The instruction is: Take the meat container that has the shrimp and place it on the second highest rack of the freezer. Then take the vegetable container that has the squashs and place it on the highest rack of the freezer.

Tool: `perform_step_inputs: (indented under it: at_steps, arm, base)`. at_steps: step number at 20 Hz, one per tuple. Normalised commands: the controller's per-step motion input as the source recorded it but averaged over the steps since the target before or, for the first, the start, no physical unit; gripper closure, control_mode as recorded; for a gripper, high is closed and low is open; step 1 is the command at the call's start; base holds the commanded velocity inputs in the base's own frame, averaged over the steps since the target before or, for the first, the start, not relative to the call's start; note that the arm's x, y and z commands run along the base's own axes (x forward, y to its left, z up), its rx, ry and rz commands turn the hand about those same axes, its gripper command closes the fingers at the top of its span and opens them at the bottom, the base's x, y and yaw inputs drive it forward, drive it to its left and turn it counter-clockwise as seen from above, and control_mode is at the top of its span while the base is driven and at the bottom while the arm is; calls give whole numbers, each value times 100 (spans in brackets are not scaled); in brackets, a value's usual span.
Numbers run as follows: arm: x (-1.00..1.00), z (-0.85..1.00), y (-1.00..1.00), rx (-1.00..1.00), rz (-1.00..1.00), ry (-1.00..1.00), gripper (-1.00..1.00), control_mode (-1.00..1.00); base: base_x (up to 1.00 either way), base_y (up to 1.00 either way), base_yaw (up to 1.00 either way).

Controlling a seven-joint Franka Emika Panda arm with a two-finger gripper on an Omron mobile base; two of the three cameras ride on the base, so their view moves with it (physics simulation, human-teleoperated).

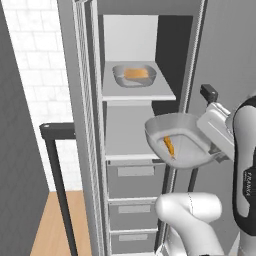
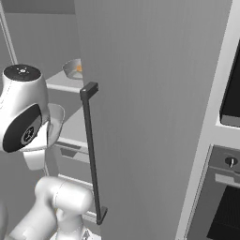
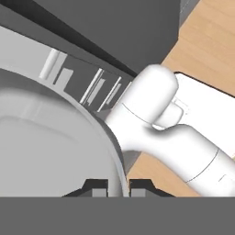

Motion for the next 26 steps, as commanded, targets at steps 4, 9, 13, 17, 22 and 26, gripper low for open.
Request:
perform_step_inputs:
  at_steps: [4, 9, 13, 17, 22, 26]
  arm:
    - [52, -99, 58, 0, -19, 2, 100, -100]
    - [83, -74, 35, 0, -26, 0, 100, -100]
    - [90, -29, 9, 0, -22, 0, 100, -100]
    - [99, -17, 9, 1, -14, 2, 100, -100]
    - [100, -4, 2, 1, -2, 4, 100, -100]
    - [100, -48, 8, 0, -3, 1, 100, -100]
  base:
    - [0, 0, 0]
    - [0, 0, 0]
    - [0, 0, 0]
    - [0, 0, 0]
    - [0, 0, 0]
    - [0, 0, 0]
